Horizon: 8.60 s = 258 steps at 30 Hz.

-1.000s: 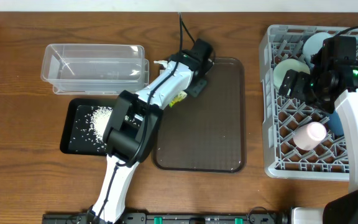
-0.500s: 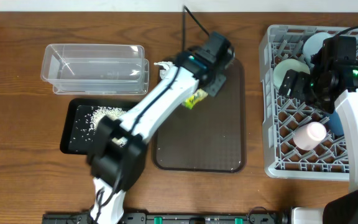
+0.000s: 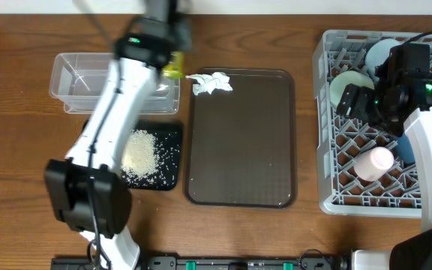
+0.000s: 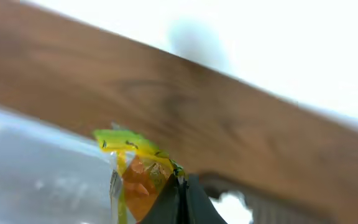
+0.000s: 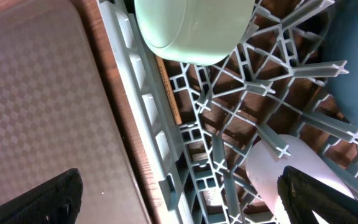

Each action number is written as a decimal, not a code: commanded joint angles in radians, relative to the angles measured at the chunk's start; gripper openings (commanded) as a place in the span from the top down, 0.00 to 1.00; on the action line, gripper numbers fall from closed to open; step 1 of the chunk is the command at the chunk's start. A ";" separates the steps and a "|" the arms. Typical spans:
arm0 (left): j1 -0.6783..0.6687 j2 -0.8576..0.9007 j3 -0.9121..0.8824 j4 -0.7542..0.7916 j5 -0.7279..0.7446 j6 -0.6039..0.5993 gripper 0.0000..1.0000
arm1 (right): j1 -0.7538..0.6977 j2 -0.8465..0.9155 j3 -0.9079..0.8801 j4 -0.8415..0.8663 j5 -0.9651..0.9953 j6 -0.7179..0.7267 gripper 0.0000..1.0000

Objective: Sort waste into correct bins and load items into the dishwasher rack

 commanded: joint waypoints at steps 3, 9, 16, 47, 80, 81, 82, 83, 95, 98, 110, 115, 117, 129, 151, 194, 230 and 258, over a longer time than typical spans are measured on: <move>0.143 0.021 -0.002 -0.001 0.013 -0.478 0.94 | 0.000 -0.008 0.002 0.000 -0.002 0.013 0.01; 0.239 0.058 -0.002 -0.006 0.088 -0.572 0.94 | 0.000 -0.008 0.002 0.000 -0.002 0.013 0.01; 0.264 0.086 -0.002 -0.070 0.093 -0.642 0.83 | 0.000 -0.008 0.002 0.000 -0.002 0.013 0.01; -0.235 0.074 -0.002 0.037 0.169 0.447 0.28 | 0.000 -0.008 0.002 0.002 -0.002 0.013 0.01; -0.260 0.416 -0.002 0.044 -0.075 0.798 0.34 | 0.000 -0.008 0.002 0.002 -0.002 0.013 0.01; -0.253 0.423 -0.002 0.036 -0.056 0.797 0.34 | 0.000 -0.008 0.002 0.002 -0.002 0.013 0.01; -0.249 0.428 -0.002 0.033 -0.051 0.788 0.34 | 0.000 -0.008 0.002 0.002 -0.002 0.013 0.01; -0.245 0.434 -0.002 0.032 -0.046 0.783 0.34 | 0.000 -0.008 0.002 0.002 -0.002 0.013 0.01; -0.248 0.425 -0.002 0.036 -0.042 0.784 0.85 | 0.000 -0.008 0.002 0.002 -0.002 0.013 0.01; -0.265 0.382 -0.002 0.034 -0.047 0.784 0.94 | 0.000 -0.008 0.002 0.002 -0.002 0.013 0.01; -0.246 0.115 -0.002 0.000 -0.283 0.603 0.94 | 0.000 -0.008 0.002 0.002 -0.002 0.013 0.01; -0.117 0.074 -0.002 -0.071 -0.289 0.426 0.94 | 0.000 -0.008 0.002 0.002 -0.002 0.013 0.01; -0.068 0.075 -0.002 -0.092 -0.283 0.352 0.94 | 0.000 -0.008 0.002 0.002 -0.002 0.013 0.01; 0.152 0.080 -0.006 -0.163 -0.122 -0.007 0.94 | 0.000 -0.008 0.002 0.002 -0.002 0.013 0.01; 0.177 0.030 -0.067 -0.264 -0.068 -0.144 0.60 | 0.000 -0.008 0.002 0.002 -0.002 0.013 0.01; 0.082 -0.984 -0.460 -1.014 0.145 -0.283 0.14 | 0.000 -0.008 0.002 0.002 -0.002 0.013 0.01; 0.082 -1.279 -1.041 -0.397 0.143 0.025 0.13 | 0.000 -0.008 0.002 0.002 -0.002 0.013 0.01; 0.082 -1.624 -1.549 0.184 0.143 0.227 0.12 | 0.000 -0.008 0.002 0.002 -0.002 0.013 0.01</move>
